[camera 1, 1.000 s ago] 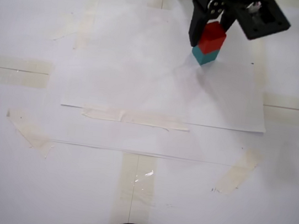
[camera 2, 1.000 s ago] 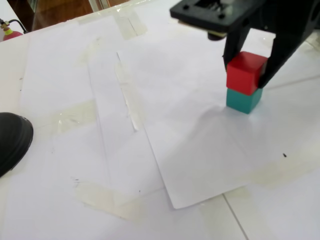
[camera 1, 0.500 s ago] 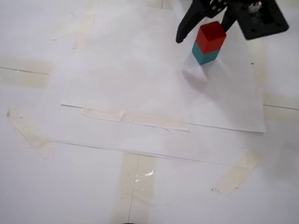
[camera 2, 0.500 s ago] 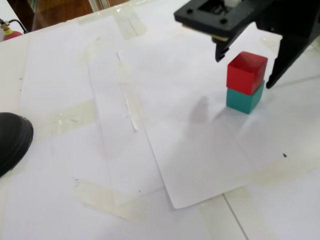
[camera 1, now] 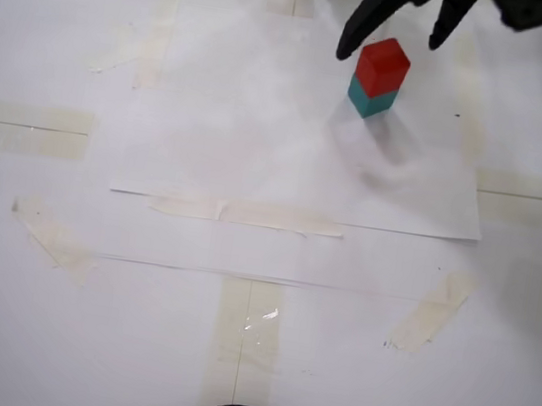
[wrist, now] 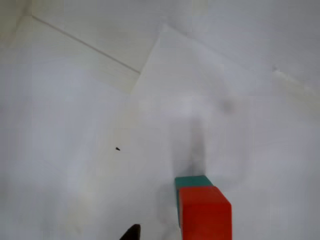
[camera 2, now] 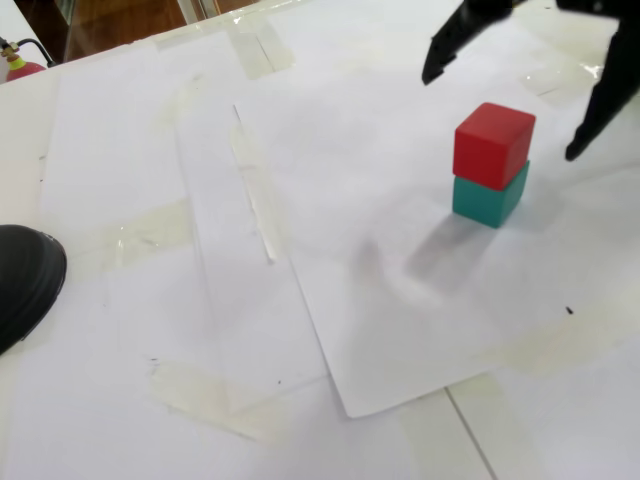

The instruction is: Put the red cube on the top of the blue cube.

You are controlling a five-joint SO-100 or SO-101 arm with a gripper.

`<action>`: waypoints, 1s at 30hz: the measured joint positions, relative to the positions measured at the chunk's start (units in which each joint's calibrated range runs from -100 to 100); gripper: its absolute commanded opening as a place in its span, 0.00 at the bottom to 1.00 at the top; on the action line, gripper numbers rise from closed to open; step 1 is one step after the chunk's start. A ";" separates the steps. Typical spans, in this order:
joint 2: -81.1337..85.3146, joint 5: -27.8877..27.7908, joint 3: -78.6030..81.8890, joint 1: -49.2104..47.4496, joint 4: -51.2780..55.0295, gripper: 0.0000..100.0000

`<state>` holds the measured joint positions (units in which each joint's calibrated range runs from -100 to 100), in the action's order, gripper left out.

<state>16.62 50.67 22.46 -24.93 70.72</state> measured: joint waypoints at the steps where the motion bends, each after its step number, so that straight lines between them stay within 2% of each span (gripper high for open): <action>1: 1.56 0.00 -0.72 0.29 1.30 0.38; 4: 7.90 0.00 -1.08 1.46 5.94 0.31; 8: 21.26 -0.88 4.79 5.04 10.25 0.14; 11: 33.15 -2.10 13.83 9.06 11.47 0.10; 18: 54.06 -4.59 31.63 17.11 11.87 0.06; 25: 64.64 -5.27 41.39 20.03 11.14 0.02; 30: 70.28 -5.96 50.34 20.76 6.59 0.00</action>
<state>86.90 44.71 72.80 -4.17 77.31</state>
